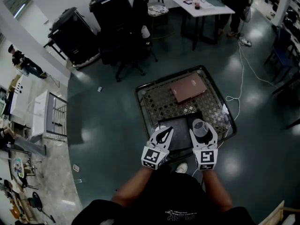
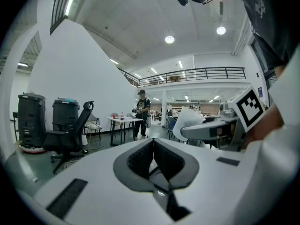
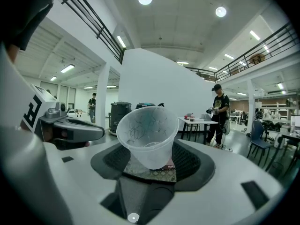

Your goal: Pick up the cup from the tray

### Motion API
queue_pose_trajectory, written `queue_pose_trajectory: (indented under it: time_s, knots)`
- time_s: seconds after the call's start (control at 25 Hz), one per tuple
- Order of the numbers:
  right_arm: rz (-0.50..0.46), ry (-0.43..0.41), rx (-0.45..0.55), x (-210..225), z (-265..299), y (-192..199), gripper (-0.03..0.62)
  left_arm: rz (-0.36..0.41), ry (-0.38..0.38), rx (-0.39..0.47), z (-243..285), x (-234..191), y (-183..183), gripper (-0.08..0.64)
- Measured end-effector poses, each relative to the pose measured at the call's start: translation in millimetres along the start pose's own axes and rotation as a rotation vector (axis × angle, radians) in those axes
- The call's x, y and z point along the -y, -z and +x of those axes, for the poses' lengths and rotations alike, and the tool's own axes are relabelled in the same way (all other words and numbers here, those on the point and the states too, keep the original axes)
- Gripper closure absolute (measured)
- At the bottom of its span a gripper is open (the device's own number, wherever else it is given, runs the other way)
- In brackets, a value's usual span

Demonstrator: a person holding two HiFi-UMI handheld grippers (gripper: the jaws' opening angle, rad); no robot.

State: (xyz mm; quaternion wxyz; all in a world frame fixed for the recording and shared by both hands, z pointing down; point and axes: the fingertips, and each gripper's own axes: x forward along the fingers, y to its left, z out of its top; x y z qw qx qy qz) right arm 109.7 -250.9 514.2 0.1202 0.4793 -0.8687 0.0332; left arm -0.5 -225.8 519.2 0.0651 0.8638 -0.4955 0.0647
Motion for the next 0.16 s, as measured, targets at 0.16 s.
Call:
queue_pose_trajectory:
  time_s: [0.16]
  knots:
    - [-0.001, -0.001, -0.001, -1.3, 2.0, -0.1, 0.310, 0.006, -0.002, 0.001, -0.8, -2.3, -1.8, 0.551]
